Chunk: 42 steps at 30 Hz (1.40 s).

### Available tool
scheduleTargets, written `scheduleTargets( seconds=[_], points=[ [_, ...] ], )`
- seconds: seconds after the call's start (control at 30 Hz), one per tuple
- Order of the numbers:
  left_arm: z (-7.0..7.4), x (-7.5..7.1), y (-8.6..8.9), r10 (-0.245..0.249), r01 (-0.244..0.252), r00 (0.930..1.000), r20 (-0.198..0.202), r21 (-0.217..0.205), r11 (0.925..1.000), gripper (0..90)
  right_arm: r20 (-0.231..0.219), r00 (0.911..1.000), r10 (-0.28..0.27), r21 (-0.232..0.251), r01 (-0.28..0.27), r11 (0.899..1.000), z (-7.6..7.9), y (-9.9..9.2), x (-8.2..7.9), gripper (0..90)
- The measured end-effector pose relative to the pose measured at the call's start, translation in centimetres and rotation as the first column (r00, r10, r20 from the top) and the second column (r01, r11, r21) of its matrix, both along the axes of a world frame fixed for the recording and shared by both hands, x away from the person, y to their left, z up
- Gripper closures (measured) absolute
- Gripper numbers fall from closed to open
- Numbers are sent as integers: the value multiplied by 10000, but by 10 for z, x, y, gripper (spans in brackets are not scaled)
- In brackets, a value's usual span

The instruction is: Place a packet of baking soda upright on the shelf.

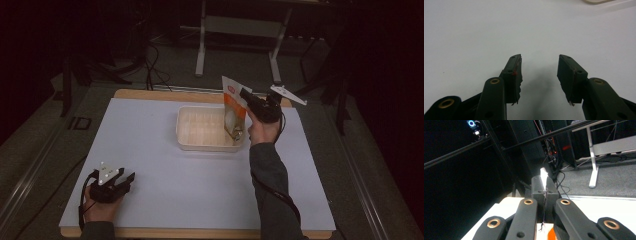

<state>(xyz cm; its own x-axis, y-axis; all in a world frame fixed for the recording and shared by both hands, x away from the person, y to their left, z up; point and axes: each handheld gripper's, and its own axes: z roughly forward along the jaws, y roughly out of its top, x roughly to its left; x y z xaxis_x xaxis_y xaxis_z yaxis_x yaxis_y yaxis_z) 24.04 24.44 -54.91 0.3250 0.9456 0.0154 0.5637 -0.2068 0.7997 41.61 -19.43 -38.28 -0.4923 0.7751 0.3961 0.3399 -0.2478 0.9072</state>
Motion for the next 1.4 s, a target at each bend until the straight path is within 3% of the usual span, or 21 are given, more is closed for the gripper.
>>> scheduleTargets(
  seconds=[0.27,0.4,0.97,1.33,1.4],
  points=[
    [0,0,0,3,-3,10000,-9,-15,10000,543,357,9992,199,184,-205,9996,-12,6,2,900],
    [0,0,0,5,-5,10000,-7,-17,10000,542,372,9991,190,362,-204,9991,-20,8,3,900],
    [0,0,0,-14,14,10000,-1,-23,10000,543,268,9993,267,215,-273,9994,-45,12,2,900],
    [0,0,-1,-26,26,10000,5,1,10000,542,669,9963,535,157,-547,9984,-52,12,-16,900],
    [0,0,-1,-19,19,10000,0,10,10000,542,721,9954,634,362,-661,9972,-55,11,-23,900]
  ],
)
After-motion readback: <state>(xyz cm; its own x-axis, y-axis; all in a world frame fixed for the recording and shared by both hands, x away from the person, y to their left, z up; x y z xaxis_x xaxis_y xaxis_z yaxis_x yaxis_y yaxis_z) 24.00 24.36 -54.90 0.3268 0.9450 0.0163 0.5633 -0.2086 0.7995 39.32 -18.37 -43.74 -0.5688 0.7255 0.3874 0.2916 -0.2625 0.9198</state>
